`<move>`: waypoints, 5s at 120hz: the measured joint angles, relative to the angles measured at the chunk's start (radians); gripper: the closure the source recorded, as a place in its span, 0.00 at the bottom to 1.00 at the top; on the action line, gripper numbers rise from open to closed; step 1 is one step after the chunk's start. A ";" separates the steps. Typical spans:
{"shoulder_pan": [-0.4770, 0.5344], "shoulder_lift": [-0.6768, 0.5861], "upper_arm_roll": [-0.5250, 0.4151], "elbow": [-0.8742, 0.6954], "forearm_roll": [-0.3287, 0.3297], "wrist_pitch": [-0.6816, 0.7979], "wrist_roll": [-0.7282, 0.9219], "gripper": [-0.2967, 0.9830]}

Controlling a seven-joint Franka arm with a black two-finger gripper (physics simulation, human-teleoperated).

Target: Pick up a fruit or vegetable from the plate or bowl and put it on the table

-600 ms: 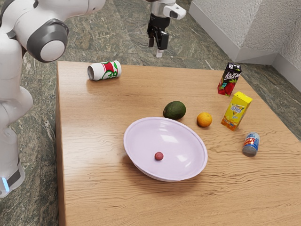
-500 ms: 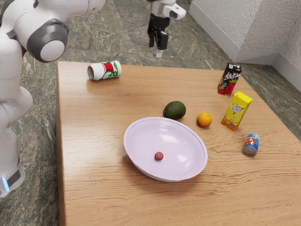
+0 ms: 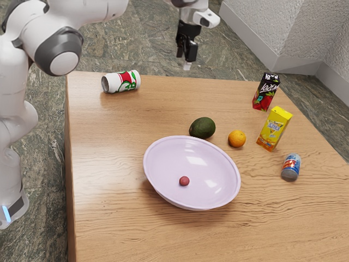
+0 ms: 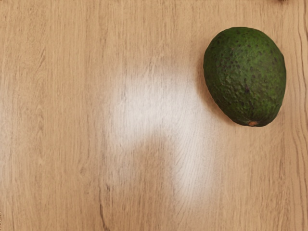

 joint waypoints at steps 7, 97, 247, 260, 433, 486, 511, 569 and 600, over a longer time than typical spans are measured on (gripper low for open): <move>0.000 0.002 -0.001 0.002 0.000 0.002 0.003 0.23; 0.004 0.013 -0.024 0.367 0.036 -0.086 0.008 0.23; -0.707 -0.186 0.255 -0.173 0.182 -0.344 -0.613 0.23; -0.703 -0.185 0.253 -0.177 0.191 -0.299 -0.631 0.23; -0.587 -0.017 0.016 -0.169 0.034 -0.076 -1.431 0.23; -0.545 0.017 -0.009 -0.188 0.003 0.029 -1.509 0.23; -0.643 -0.004 0.038 -0.289 0.011 0.094 -1.526 0.23; -0.920 -0.010 0.298 -0.428 0.004 0.166 -1.567 0.23; -0.918 -0.010 0.301 -0.442 0.002 0.176 -1.588 0.23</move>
